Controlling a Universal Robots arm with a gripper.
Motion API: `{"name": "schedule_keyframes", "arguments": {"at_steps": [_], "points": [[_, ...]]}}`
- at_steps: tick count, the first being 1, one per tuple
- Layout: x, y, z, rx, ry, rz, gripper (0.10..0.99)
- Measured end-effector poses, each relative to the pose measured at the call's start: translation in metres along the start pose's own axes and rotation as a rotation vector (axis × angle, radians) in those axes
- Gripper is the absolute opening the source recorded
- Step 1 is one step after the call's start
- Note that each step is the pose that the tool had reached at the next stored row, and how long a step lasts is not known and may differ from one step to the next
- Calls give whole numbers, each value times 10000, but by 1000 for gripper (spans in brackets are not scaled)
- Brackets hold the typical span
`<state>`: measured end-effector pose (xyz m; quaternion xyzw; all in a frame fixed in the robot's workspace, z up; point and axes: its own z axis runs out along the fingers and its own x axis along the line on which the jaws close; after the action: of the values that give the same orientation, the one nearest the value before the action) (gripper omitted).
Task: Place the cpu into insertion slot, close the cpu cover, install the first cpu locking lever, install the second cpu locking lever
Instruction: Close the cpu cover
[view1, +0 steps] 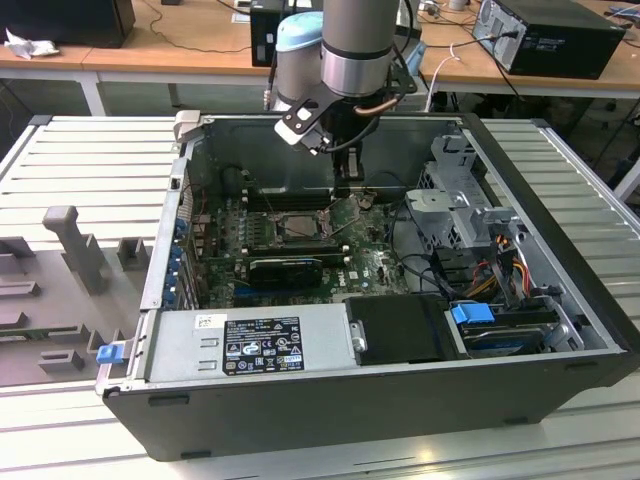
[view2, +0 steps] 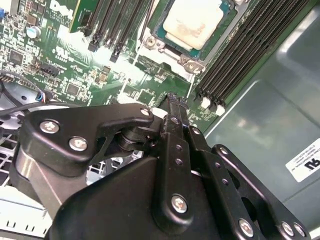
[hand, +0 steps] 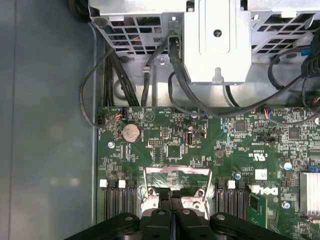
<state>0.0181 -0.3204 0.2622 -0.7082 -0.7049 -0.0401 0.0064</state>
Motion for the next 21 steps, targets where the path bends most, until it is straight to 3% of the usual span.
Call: {"name": "schedule_keyframes", "arguments": {"at_steps": [21], "points": [[1, 208, 10, 0, 0, 0, 106]]}}
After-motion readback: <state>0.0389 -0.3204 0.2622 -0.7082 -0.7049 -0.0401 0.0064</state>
